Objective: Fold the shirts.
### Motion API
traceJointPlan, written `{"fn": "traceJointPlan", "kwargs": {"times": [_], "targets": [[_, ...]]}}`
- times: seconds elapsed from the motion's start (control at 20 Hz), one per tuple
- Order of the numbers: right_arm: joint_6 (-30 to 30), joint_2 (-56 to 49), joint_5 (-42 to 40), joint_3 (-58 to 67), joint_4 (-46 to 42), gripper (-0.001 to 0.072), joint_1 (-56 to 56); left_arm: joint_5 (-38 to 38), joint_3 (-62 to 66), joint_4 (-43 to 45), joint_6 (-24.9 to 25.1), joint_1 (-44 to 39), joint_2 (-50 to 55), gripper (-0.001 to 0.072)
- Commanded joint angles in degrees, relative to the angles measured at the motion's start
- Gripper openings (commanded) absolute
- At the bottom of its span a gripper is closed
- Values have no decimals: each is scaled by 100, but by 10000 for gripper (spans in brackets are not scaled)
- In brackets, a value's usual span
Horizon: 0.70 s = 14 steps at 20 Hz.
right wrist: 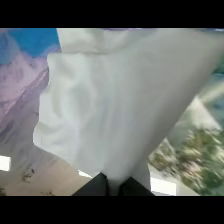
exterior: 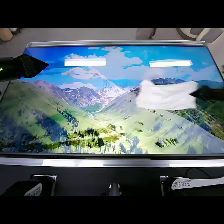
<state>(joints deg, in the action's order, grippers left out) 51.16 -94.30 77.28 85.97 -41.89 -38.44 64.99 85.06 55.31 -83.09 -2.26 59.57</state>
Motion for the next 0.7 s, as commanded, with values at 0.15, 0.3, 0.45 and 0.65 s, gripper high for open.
{"fn": "traceJointPlan", "kwargs": {"times": [0.15, 0.3, 0.45, 0.65], "targets": [[393, 365, 1381, -125, -2321, 23, -2433, -2, -2, 24, 2, 4, -4, 26], [599, 743, 1003, -1165, -2951, 22, -2492, 0, -2, 24, 2, 2, -4, 26], [623, 1049, 682, -1904, -3209, 23, -2492, 0, -2, 24, 2, 4, -4, 26], [669, 1178, 507, -2142, -4063, 23, -2494, 0, -2, 24, 2, 4, -4, 26]]}}
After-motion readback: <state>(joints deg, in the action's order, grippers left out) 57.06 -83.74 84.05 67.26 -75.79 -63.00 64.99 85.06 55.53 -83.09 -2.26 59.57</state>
